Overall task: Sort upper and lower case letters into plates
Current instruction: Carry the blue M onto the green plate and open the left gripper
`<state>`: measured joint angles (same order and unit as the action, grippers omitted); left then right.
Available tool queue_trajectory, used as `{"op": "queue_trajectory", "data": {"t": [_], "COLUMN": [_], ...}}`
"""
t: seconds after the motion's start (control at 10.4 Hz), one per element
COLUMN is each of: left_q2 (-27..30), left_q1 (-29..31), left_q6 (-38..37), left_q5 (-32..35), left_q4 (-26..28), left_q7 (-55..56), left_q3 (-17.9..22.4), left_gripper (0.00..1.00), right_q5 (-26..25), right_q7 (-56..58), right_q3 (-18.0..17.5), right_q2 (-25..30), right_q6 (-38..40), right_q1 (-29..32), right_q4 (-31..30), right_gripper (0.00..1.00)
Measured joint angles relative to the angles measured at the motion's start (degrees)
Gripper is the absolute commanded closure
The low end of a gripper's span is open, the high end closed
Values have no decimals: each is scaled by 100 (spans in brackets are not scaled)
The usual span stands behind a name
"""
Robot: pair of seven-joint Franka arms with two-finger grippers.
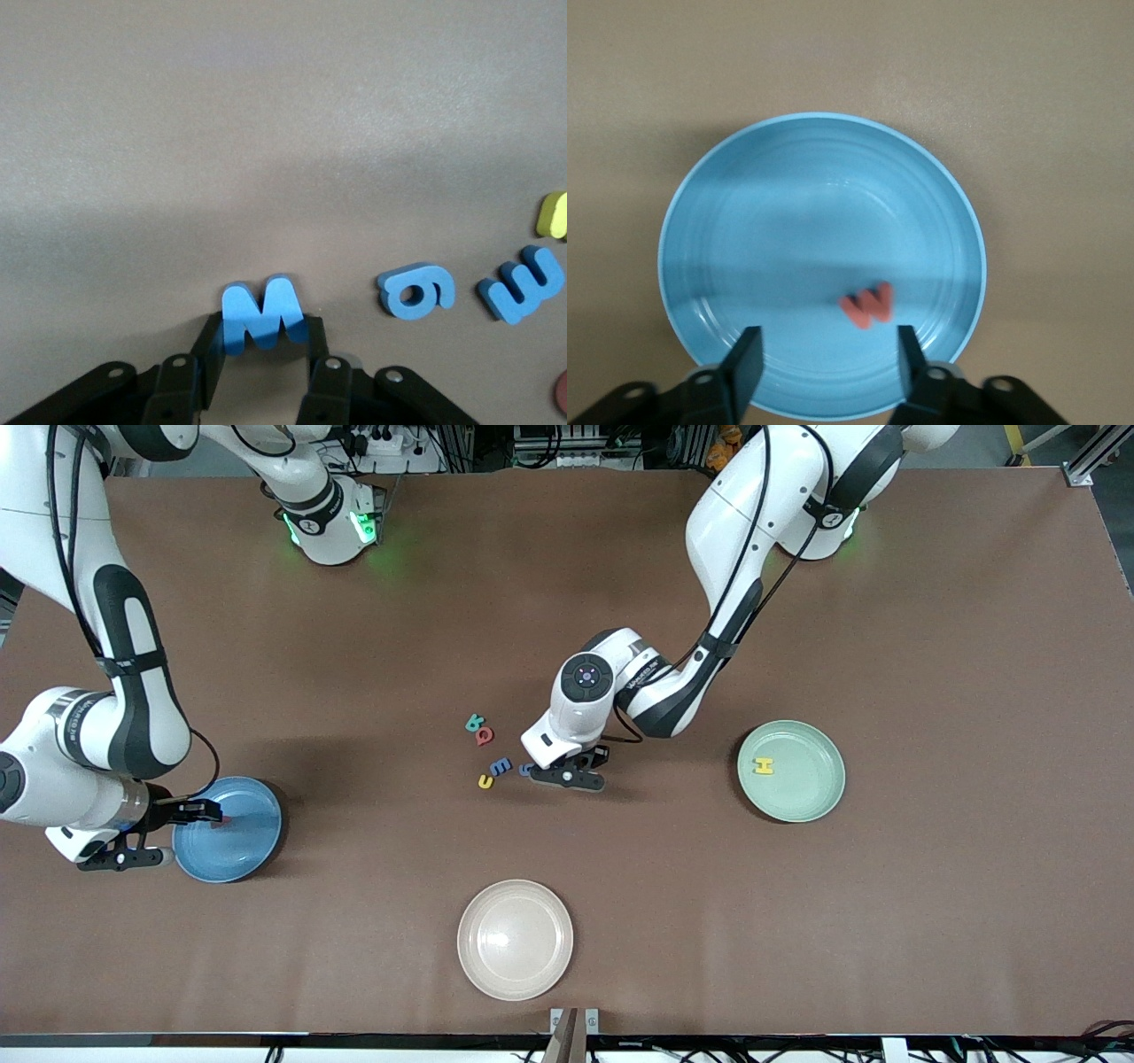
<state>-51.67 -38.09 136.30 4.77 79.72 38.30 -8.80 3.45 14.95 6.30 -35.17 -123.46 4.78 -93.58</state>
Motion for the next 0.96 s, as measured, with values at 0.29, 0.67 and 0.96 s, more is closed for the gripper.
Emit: {"op": "queue_trajectory", "data": {"t": [0.29, 0.67, 0.96], "left_q2": [129, 620, 1222], "left_q1": [101, 624, 1339], "left_q6": [-584, -1896, -2862], "left_q5": [0, 0, 3], "left_q4": [-114, -151, 167], "left_q7": [-68, -1296, -2971], "left_q3": [15, 19, 44], "left_gripper": [80, 79, 79], "right_q5": [3, 269, 293], "right_q7": [-470, -1311, -2859], "right_q3": [-205, -325, -347], "right_q2": [59, 79, 79], "right_q6": [451, 435, 341], "right_q1": [-127, -790, -1506], "right_q4": [106, 150, 173], "right_gripper": [0, 0, 0]}}
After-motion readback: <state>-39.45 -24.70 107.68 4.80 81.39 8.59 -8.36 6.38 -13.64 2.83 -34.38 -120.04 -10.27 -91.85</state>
